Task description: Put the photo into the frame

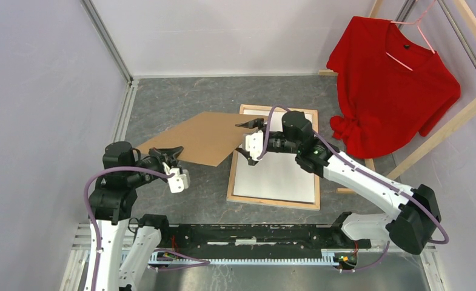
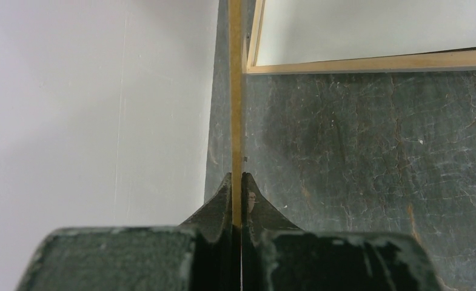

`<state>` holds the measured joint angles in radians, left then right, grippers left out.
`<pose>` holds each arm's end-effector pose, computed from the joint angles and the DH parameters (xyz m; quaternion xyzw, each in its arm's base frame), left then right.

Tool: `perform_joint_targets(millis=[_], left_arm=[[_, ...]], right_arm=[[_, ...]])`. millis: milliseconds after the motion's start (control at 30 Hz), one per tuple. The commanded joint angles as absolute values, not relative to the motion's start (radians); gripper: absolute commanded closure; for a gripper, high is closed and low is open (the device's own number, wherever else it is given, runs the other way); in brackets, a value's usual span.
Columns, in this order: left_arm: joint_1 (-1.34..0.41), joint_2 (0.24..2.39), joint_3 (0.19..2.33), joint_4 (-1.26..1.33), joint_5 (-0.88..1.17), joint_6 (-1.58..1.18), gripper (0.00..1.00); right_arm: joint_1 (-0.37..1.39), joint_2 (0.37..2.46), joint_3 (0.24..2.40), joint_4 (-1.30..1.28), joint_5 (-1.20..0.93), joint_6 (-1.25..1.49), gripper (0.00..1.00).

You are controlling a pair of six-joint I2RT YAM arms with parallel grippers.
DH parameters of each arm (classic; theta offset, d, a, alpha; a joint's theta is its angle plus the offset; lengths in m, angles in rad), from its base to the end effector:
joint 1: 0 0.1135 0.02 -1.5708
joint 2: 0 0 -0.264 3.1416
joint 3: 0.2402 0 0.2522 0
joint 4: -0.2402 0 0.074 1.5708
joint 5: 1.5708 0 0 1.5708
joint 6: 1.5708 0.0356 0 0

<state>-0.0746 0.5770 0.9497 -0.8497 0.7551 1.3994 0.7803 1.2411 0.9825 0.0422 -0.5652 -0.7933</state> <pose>0.0917 -0.0313 0.3567 0.6756 0.4591 0.0490 0.5748 0.1915 0.2164 0.3363 -0.6533 0.4047 0.2134 0.6032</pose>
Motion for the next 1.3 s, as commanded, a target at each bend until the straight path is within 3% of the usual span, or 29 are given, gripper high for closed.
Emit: perform_joint_targets(millis=[0, 167, 433, 467, 567, 600, 667, 733, 767, 1067, 1267], left_arm=[[-0.074, 0.555, 0.998, -0.769, 0.810, 1.471, 0.98], [-0.075, 0.556, 0.989, -0.769, 0.804, 1.486, 0.98], [-0.074, 0.561, 0.985, -0.769, 0.787, 1.505, 0.98], [-0.074, 0.563, 0.983, -0.769, 0.786, 1.507, 0.98], [-0.074, 0.562, 0.969, -0.733, 0.784, 1.486, 0.97], [-0.074, 0.552, 0.954, -0.675, 0.781, 1.438, 0.80], [-0.074, 0.529, 0.907, -0.526, 0.766, 1.339, 0.47], [-0.074, 0.520, 0.877, -0.401, 0.749, 1.247, 0.06], [-0.074, 0.527, 0.877, -0.366, 0.739, 1.214, 0.01], [-0.074, 0.673, 1.013, -0.059, 0.565, 0.768, 0.00], [-0.074, 0.790, 1.190, -0.095, 0.463, 0.533, 0.00]], right_arm=[[0.793, 1.272, 1.050, 0.066, -0.528, -0.828, 0.26], [0.798, 1.315, 1.075, 0.084, -0.536, -0.784, 0.27], [0.804, 1.336, 1.078, 0.081, -0.490, -0.796, 0.56], [0.803, 1.335, 1.079, 0.077, -0.491, -0.803, 0.61], [0.804, 1.340, 1.093, 0.061, -0.494, -0.807, 0.90], [0.803, 1.340, 1.096, 0.060, -0.499, -0.808, 0.99], [0.804, 1.338, 1.095, 0.078, -0.505, -0.797, 1.00], [0.803, 1.331, 1.083, 0.131, -0.493, -0.760, 1.00], [0.803, 1.329, 1.078, 0.158, -0.483, -0.747, 1.00], [0.801, 1.330, 1.047, 0.477, -0.308, -0.435, 1.00], [0.738, 1.358, 1.169, 0.465, -0.246, -0.121, 1.00]])
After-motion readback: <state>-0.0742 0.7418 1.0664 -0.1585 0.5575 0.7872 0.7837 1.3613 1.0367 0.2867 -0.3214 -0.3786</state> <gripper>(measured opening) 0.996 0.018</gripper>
